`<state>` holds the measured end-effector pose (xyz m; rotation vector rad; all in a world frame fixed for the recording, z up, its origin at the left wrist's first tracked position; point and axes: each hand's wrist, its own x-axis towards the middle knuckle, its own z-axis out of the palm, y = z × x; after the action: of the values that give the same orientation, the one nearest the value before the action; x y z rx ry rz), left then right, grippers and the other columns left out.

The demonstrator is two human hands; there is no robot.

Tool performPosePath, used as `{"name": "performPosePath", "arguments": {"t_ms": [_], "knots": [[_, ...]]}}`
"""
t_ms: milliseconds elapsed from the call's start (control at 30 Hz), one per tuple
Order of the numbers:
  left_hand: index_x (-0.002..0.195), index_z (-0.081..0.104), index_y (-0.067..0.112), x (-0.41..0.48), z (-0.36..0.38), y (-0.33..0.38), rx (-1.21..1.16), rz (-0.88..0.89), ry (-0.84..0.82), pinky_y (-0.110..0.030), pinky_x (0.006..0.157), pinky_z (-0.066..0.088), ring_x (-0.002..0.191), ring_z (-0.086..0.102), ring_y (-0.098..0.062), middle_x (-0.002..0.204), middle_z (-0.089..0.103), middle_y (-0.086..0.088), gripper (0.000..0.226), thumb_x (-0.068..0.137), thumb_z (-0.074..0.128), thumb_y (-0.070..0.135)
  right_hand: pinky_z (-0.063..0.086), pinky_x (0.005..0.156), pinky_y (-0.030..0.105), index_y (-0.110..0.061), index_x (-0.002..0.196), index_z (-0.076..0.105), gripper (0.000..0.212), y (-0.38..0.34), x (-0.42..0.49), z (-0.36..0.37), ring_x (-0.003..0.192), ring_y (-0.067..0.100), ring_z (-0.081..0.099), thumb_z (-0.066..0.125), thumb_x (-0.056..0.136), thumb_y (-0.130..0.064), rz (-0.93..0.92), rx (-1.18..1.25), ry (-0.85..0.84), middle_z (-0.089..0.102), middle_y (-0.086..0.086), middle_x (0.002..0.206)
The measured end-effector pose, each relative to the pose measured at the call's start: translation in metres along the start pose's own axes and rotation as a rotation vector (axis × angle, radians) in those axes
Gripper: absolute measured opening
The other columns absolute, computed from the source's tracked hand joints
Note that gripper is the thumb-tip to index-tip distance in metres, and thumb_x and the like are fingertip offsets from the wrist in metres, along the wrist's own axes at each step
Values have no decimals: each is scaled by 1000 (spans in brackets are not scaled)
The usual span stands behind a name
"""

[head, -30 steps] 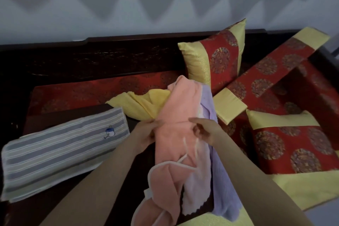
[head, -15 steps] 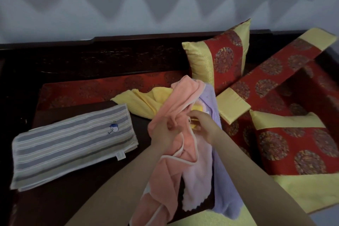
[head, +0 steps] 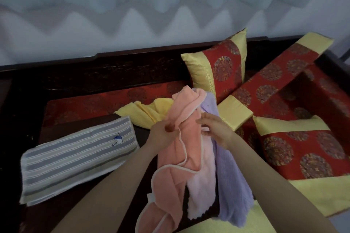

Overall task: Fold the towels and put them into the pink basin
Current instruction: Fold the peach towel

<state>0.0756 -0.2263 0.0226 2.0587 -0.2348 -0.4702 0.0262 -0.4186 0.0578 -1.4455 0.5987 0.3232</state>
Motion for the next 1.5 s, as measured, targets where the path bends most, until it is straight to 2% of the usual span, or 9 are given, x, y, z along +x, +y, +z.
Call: {"name": "performPosePath", "arguments": {"t_ms": [300,400,500,667,800,967,1233,1400,1500], "knots": [[87,50,20,-2,-98,30,-312,-182,247,-26,51,37,64,47,-19,82,53,-11,25,86,42,-3,45,60,24,-16,80,58,12,-68,-16,-11,71,13,51,58,90,-8,-380,4,346,55,1,77],[86,49,18,-2,-120,40,-355,-321,254,-30,61,41,78,50,-22,93,53,-10,12,81,57,10,47,53,15,-5,92,64,8,-97,-22,-11,68,8,55,67,86,-8,-504,-38,399,60,0,76],[100,48,12,-8,-135,47,-33,-258,248,-31,71,40,85,50,-23,91,52,-4,36,73,70,20,50,59,21,-14,84,63,10,-122,-25,-7,67,7,59,73,81,-12,-585,-73,456,63,-3,74],[98,65,4,-14,-167,71,350,-57,292,-34,76,55,86,64,-28,94,66,-12,17,81,63,10,44,59,18,-12,86,62,13,-161,-37,-5,55,-5,52,73,80,-16,-737,-46,664,58,-9,66],[76,65,8,-16,-188,99,-100,-58,288,-20,49,57,65,61,-20,78,63,-14,16,90,57,6,44,63,17,-19,84,65,14,-191,-50,-12,58,-5,52,73,77,-27,-806,9,799,59,-14,67],[81,60,17,-20,-215,145,-740,-35,182,-25,67,54,68,67,-6,70,72,6,19,97,49,14,44,67,23,-17,80,64,16,-223,-65,-26,66,4,53,67,78,-33,-846,29,871,59,-9,69],[88,63,18,-14,-233,178,-674,126,221,-24,73,54,83,63,-10,89,65,1,8,93,57,18,41,63,21,-25,65,52,22,-241,-93,-40,66,5,47,63,81,-34,-828,1,829,51,-11,67],[92,64,14,-38,-229,154,-610,13,-199,-24,67,58,70,68,-11,88,68,-4,12,81,58,15,42,57,21,-20,68,54,22,-202,-120,-43,67,10,53,64,82,-6,-609,23,373,55,1,73],[103,63,3,-54,-218,100,-341,-180,-475,-33,76,58,80,68,-23,94,67,-16,50,58,76,23,39,58,28,-21,65,58,22,-138,-126,-53,73,21,52,65,76,-3,-341,-203,134,55,5,73]]}}
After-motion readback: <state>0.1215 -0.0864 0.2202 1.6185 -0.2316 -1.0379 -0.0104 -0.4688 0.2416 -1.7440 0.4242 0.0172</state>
